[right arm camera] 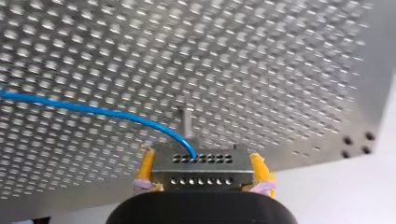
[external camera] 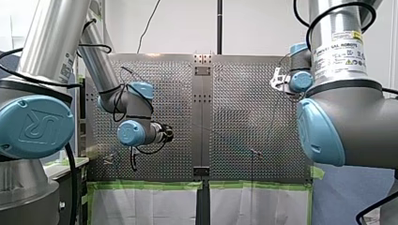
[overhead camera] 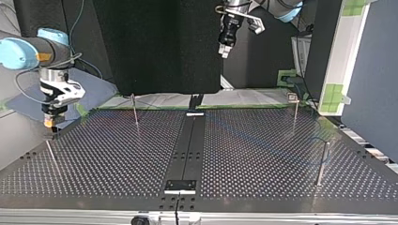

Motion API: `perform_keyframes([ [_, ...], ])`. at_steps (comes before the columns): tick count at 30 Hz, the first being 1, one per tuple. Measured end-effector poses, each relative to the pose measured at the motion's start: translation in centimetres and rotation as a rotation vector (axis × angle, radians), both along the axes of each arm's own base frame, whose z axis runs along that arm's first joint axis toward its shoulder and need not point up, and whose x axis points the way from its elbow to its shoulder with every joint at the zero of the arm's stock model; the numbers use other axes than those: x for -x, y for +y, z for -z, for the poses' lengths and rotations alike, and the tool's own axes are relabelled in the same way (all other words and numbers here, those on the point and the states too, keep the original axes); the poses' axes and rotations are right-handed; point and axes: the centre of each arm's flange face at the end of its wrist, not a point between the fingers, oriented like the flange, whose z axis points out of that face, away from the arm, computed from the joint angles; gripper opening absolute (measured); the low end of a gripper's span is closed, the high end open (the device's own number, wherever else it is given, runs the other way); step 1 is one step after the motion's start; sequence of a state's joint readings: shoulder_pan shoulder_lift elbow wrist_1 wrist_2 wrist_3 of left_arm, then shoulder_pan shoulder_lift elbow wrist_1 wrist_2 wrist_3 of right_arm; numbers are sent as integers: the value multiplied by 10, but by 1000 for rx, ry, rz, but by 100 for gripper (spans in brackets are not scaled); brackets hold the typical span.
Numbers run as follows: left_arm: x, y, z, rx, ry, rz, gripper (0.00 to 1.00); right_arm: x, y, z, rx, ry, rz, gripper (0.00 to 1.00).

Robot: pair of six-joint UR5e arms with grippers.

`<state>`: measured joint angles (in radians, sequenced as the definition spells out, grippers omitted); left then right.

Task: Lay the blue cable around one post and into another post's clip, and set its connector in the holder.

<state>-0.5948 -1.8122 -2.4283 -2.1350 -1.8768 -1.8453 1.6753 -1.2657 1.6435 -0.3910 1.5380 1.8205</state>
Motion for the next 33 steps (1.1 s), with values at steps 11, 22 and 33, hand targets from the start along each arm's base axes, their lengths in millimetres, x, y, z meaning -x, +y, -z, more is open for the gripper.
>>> perform_keyframes([
  [11, -3, 1, 0, 2, -1, 3, 100, 30, -4, -18, -12, 32, 44, 0],
  [22, -4, 2, 0, 0, 0, 2, 100, 50, -16, 2, -55, 58, 76, 0],
  [33, -4, 2, 0, -2, 1, 2, 100, 66, -32, 9, -77, 94, 69, 0],
])
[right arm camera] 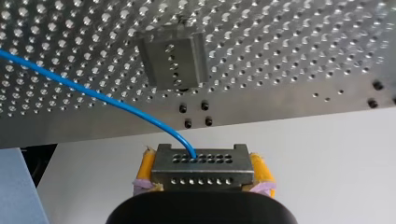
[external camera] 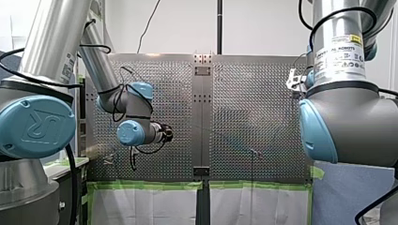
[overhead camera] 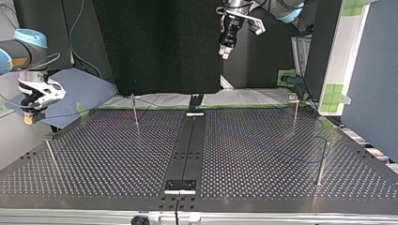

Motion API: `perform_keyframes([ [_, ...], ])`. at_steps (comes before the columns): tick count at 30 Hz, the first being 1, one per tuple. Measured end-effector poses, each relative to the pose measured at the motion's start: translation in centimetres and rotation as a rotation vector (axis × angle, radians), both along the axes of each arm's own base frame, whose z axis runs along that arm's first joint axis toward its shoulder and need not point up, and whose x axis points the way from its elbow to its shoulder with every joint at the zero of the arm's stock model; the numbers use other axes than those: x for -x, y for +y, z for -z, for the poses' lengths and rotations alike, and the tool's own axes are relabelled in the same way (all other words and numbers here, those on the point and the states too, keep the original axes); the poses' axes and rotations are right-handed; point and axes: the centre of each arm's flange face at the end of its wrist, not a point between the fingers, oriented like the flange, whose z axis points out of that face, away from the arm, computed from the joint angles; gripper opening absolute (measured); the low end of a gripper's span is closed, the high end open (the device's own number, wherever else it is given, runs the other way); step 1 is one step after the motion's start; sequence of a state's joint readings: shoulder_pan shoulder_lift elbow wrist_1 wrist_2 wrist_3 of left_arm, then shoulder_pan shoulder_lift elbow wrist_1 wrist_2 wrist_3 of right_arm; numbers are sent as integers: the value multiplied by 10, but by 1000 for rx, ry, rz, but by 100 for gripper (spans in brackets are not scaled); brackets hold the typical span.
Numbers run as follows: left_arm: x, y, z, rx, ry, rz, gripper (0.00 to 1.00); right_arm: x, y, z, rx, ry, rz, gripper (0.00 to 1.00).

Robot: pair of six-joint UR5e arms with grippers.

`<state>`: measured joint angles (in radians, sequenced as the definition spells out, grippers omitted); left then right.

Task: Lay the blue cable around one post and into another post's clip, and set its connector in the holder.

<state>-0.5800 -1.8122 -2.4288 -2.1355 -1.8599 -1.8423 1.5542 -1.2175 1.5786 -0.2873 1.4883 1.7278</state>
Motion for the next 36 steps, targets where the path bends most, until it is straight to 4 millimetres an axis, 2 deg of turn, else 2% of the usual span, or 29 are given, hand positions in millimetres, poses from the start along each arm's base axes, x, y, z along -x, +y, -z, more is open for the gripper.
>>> perform_keyframes([
  [9, 0, 0, 0, -1, 0, 0, 100, 1, -20, 25, 12, 40, -61, 0],
  [24, -4, 2, -1, 0, -3, -11, 100, -3, -42, 16, 127, 35, -171, 0],
  [36, -7, 4, -1, 0, -3, -20, 100, -7, -54, 40, 112, 40, -266, 0],
])
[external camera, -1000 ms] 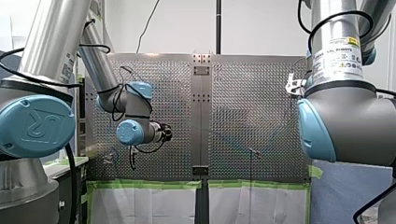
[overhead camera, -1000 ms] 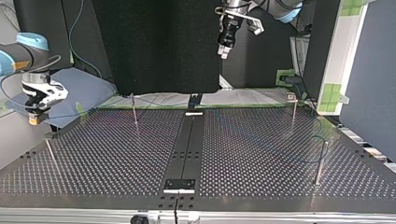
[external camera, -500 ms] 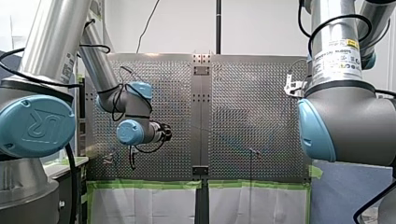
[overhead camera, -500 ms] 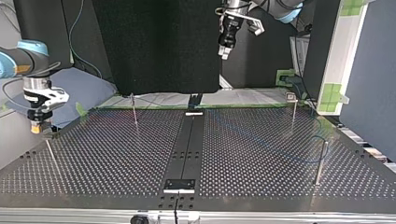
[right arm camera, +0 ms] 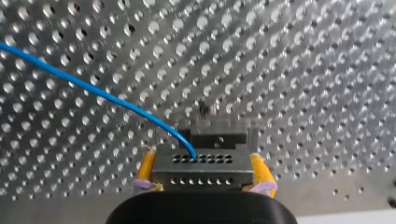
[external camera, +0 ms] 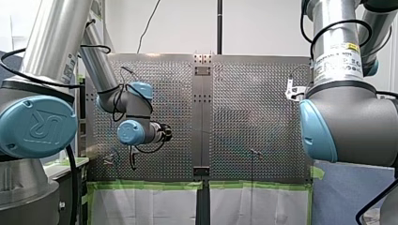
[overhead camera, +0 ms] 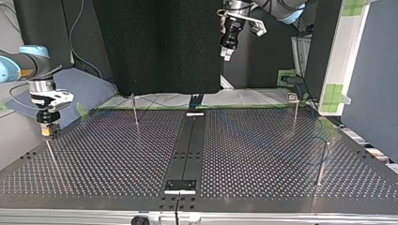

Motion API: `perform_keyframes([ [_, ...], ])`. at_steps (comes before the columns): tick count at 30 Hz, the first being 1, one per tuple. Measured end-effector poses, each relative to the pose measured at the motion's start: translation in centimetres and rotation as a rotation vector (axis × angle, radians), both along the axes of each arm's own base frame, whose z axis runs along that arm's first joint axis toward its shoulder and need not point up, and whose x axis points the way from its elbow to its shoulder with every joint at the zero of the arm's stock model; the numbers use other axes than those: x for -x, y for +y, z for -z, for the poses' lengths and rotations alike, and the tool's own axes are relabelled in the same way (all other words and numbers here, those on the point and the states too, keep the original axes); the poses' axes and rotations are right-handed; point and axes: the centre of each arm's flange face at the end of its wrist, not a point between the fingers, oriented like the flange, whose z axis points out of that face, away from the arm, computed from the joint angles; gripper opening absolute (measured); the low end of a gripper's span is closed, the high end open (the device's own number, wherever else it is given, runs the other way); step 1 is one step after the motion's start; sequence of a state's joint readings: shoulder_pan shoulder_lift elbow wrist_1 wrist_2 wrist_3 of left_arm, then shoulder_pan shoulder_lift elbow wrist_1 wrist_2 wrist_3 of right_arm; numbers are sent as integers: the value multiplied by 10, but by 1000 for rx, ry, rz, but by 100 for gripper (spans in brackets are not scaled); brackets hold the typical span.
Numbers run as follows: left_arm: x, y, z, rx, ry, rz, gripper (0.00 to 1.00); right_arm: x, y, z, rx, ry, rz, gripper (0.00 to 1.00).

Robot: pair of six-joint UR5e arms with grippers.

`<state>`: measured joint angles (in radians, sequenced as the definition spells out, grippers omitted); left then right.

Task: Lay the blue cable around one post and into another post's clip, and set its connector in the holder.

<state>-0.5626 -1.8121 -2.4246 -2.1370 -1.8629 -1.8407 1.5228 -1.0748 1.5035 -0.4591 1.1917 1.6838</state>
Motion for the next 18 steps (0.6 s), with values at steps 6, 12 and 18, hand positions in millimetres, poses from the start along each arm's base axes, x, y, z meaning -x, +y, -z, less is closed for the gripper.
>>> perform_keyframes([
  [6, -2, 2, 0, 1, -1, -7, 100, -5, -2, -4, 12, 3, -55, 0],
  [12, -4, 3, 0, 1, -2, -11, 100, -4, -2, -6, 8, 7, -78, 0],
  [18, -5, 4, 0, 1, -3, -14, 100, 0, -3, -6, 0, 10, -70, 0],
])
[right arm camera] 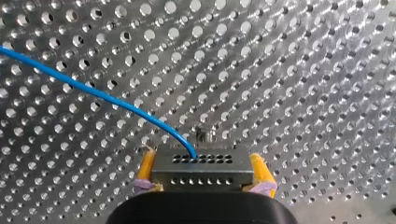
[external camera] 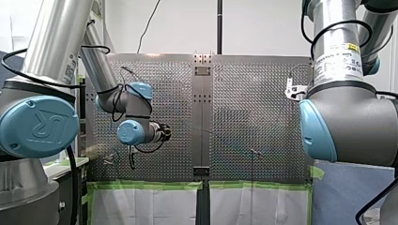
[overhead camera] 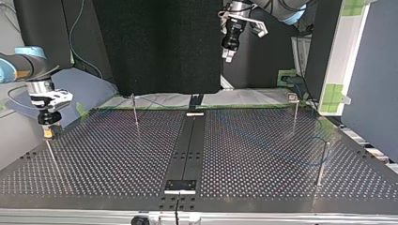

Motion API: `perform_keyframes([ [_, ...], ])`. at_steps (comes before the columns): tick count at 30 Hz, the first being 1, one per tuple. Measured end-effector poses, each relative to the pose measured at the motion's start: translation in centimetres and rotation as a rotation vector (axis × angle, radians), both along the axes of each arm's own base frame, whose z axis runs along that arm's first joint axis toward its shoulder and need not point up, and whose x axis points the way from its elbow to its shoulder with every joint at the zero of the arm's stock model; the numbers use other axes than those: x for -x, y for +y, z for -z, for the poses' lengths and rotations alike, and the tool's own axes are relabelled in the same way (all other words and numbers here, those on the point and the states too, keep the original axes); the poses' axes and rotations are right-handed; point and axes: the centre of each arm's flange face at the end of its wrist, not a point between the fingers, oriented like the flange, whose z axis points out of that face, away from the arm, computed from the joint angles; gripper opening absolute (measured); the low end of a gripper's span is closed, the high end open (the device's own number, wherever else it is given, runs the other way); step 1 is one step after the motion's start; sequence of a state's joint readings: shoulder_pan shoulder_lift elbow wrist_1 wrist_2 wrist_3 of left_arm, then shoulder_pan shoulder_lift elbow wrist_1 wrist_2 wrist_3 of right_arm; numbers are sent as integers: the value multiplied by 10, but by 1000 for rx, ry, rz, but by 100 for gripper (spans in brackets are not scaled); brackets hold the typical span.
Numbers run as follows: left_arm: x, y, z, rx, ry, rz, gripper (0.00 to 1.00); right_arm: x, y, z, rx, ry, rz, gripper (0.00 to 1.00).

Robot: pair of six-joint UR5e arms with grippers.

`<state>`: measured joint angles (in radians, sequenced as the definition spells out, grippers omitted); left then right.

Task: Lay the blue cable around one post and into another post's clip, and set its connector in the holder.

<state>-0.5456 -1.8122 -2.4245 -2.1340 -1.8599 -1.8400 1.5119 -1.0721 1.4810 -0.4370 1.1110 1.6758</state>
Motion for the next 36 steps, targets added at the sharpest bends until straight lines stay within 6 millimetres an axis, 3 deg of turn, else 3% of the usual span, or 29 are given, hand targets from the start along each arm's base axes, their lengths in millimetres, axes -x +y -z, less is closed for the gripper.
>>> perform_keyframes([
  [17, -1, 1, 0, 0, -1, 1, 100, 8, -4, -3, -6, -18, 30, 0],
  [36, -1, 0, 0, 1, -1, 5, 100, 3, -5, -3, -25, -28, 43, 0],
])
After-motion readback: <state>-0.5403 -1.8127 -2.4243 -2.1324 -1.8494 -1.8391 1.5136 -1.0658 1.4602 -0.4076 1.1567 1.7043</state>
